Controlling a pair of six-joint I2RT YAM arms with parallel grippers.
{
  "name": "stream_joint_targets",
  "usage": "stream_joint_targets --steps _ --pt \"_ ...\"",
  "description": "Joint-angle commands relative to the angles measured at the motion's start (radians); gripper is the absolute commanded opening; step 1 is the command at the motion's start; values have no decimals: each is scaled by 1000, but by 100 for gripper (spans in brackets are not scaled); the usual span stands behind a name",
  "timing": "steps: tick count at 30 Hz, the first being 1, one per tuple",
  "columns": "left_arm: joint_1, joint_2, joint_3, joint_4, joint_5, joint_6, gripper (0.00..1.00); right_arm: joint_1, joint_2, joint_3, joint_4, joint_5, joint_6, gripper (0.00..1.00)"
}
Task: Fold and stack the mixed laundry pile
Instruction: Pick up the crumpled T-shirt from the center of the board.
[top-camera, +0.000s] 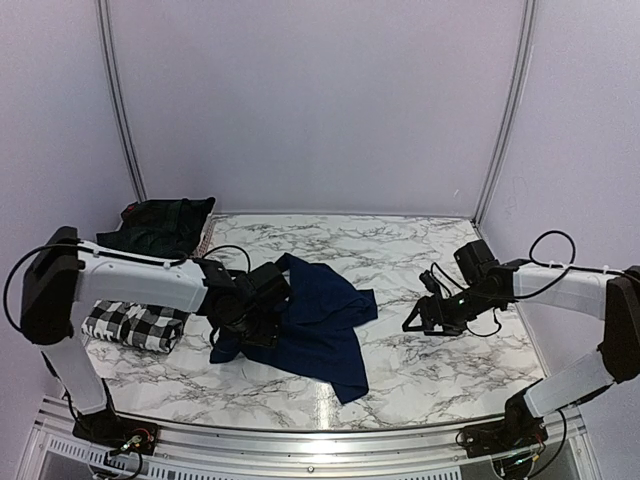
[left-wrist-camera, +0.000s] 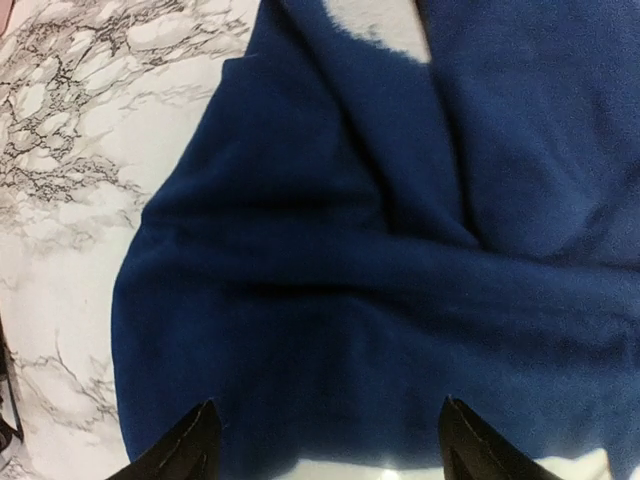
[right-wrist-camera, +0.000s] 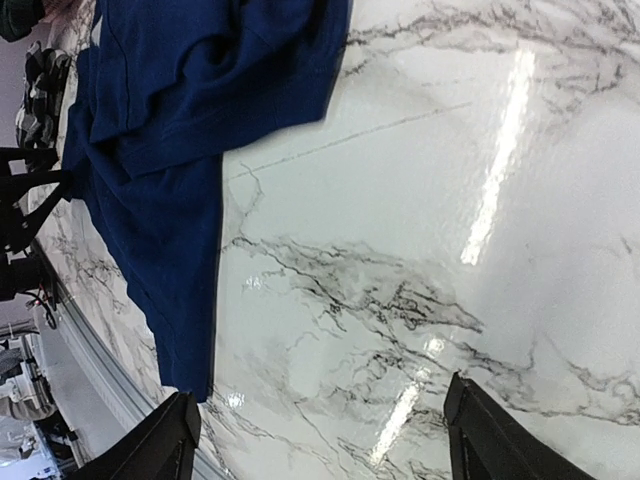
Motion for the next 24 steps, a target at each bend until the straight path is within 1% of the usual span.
stream_joint_targets --steps 1,4,6,9,13,18,22,24 --pt "-34 -170 -110 -17 -7 -101 80 36 -36 -54 28 -60 9 80" --pt "-18 -259 -195 -3 -25 -152 84 62 -75 -109 68 -101 43 80" --pt "7 -286 -231 22 -6 -155 85 80 -96 -151 93 -131 59 81" --pt "45 -264 -258 40 25 -119 85 133 -107 -187 127 -132 80 82" --pt "102 -213 -279 43 36 -97 84 240 -80 -215 192 -91 134 82" --pt "149 -143 -269 52 42 -79 81 383 26 -168 220 8 158 82" --pt "154 -70 -236 59 62 -66 80 459 140 -120 274 41 188 82" --pt "154 -39 -228 76 93 -65 74 496 203 -83 285 64 196 81"
